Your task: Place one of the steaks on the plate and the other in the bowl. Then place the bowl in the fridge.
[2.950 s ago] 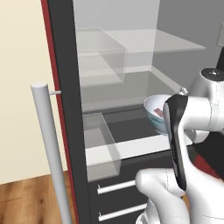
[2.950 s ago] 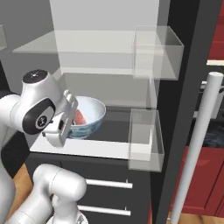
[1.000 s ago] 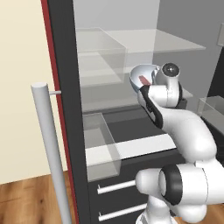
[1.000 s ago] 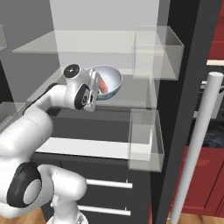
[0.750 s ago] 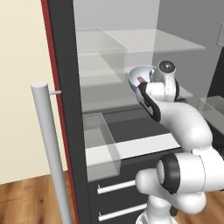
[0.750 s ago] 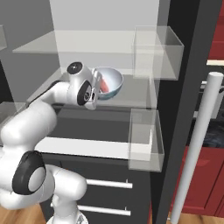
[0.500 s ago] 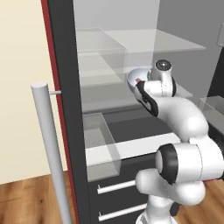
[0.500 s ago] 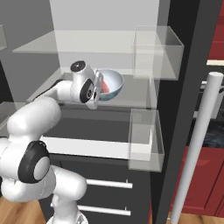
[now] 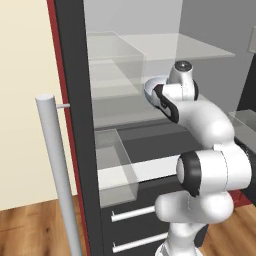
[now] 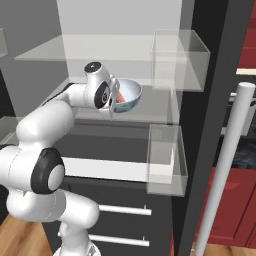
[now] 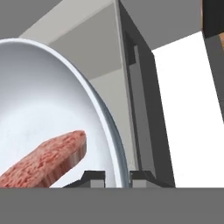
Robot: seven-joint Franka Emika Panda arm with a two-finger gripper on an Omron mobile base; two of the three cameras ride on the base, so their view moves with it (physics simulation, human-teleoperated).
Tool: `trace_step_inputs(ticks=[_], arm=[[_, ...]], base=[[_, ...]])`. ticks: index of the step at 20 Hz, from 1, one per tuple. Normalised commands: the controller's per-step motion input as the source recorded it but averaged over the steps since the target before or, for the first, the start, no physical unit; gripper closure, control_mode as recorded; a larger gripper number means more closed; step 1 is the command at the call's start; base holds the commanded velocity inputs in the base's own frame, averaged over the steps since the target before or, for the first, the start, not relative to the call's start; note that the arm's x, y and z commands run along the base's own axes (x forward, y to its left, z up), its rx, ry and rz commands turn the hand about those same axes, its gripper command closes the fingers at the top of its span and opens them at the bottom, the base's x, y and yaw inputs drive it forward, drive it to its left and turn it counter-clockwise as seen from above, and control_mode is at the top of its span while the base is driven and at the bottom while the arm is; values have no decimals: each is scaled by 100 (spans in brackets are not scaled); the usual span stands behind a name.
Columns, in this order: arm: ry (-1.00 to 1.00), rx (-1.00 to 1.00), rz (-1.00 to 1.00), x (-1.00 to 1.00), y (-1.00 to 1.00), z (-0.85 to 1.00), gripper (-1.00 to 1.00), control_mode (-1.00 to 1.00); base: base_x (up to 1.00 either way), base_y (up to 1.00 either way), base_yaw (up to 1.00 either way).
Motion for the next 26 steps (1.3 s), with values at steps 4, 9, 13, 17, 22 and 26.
trace_step_inputs(ticks=[4,9,13,17,22,26], arm=[[-8,0,1,-3,4,-12,100,-100],[-16,0,0,-3,5,-14,-100,-100],[-1,0,0,0,0,0,-100,-100],[0,0,0,0,0,0,-100,-100],[-11,0,0,0,0,19,-100,-100],[-10,0,0,-1,0,27,-100,-100]], base=[[0,0,0],[0,0,0],[0,0,0],[0,0,0],[0,0,0],[0,0,0]])
